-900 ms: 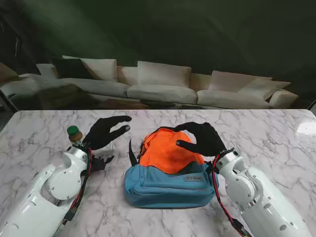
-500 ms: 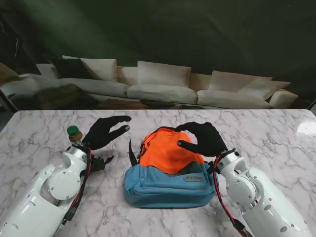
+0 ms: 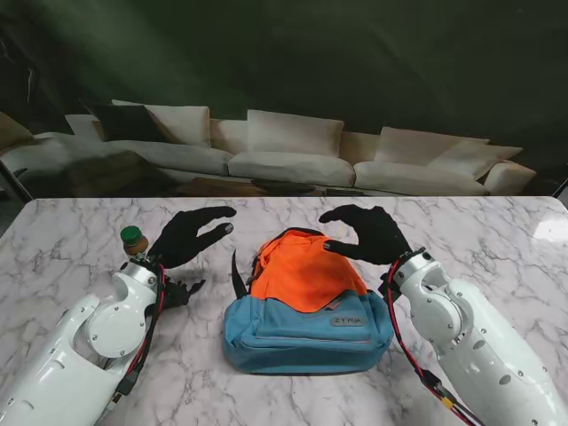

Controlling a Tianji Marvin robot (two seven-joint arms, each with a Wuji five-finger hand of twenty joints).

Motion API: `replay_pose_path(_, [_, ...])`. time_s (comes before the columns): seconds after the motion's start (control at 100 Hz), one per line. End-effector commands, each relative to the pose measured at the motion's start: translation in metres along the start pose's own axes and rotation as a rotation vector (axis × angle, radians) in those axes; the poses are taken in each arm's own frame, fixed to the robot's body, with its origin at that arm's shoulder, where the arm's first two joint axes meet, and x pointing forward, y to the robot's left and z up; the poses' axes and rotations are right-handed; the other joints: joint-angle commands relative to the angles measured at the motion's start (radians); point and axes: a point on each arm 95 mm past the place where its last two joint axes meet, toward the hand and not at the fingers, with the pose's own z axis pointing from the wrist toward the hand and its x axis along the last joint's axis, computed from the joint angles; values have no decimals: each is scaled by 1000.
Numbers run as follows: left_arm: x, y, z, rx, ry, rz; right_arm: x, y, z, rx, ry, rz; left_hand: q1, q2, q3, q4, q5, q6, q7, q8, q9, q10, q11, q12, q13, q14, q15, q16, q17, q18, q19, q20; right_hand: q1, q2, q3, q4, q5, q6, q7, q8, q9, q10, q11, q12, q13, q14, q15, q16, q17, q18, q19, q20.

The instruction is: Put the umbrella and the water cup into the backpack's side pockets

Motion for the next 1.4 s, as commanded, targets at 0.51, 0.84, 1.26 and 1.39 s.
replay_pose_path(0.51, [3, 3, 1, -20, 4, 2, -38, 3, 70, 179, -70, -82, 11, 41, -30, -31, 16, 14, -3, 4, 18, 0, 16, 12, 18, 0, 14, 9, -13, 13, 14, 16, -277, -131, 41, -68, -260, 69, -156, -36, -240, 7, -47, -35, -180, 4, -134, -70, -124, -3, -261, -33])
replay_pose_path(0.84, [3, 2, -1, -18, 6, -1, -43, -22, 90, 288, -119, -120, 10, 41, -31, -32, 15, 13, -4, 3, 18, 0, 16, 12, 17, 0, 13, 9, -14, 13, 13, 16, -283, -196, 80, -74, -295, 167, -199, -47, -309, 27, -20, -27, -180, -4, -125, -70, -102, -1, -262, -15])
replay_pose_path(1.26, [3, 3, 0, -21, 9, -7, -46, -58, 93, 418, -165, -178, 11, 40, -31, -32, 15, 14, -4, 3, 19, -1, 16, 13, 18, 1, 14, 10, -14, 14, 12, 17, -255, -256, 120, -80, -293, 157, -221, -52, -315, 31, -3, -28, -170, 2, -110, -65, -95, 0, -245, 5])
replay_pose_path(1.39, [3, 4, 1, -23, 10, -5, -43, -65, 94, 445, -166, -173, 10, 40, -31, -32, 13, 13, -4, 3, 18, 0, 16, 13, 18, 0, 14, 10, -13, 13, 12, 17, -250, -276, 121, -82, -307, 183, -227, -54, -321, 50, -8, -31, -159, 20, -105, -65, -83, 15, -239, 6])
